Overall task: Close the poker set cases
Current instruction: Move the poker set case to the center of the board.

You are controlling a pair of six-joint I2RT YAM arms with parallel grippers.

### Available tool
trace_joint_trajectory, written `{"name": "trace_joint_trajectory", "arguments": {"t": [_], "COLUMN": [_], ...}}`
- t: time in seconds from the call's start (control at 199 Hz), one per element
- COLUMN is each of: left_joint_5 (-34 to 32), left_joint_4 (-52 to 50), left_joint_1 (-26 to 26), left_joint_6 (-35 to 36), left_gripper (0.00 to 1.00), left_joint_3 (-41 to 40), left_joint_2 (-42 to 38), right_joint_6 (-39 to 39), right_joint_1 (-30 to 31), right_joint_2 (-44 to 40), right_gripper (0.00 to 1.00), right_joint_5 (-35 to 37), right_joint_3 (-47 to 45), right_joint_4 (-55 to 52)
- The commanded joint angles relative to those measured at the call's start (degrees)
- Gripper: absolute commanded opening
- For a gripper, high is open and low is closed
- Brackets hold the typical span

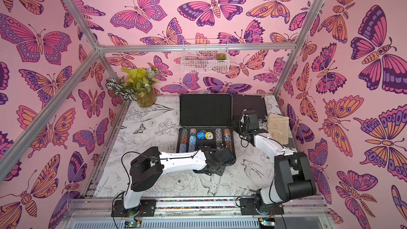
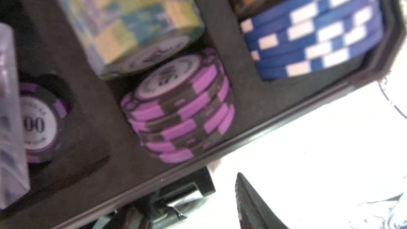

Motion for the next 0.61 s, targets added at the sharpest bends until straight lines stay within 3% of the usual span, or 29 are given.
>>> {"name": "trace_joint_trajectory", "arguments": {"t": [0.0,0.296,0.602], "left_joint_5": [2.7,8.2,10.4], "left_joint_4": [3.4,4.1,6.4], "left_joint_1": [0.0,5.6,24.9], "left_joint_6": [1.7,6.9,12.6], "left_gripper": [0.61,0.65,0.62], "left_joint_3": [0.9,-2.2,-7.7], "left_joint_2": [-2.4,-12.8,-22.7], "right_joint_6": [-2.4,-5.7,-7.2], "right_joint_1": [-0.6,-0.5,1.3], "right_joint_2": [-1.7,-2.0,-0.8], "right_gripper": [0.46,0.46,0.46], "right_joint_5": [-0.5,-0.9,-2.8], "right_joint_3": [0.2,1.6,2.1], "right_joint_4": [-2.1,-4.6,-5.0]}}
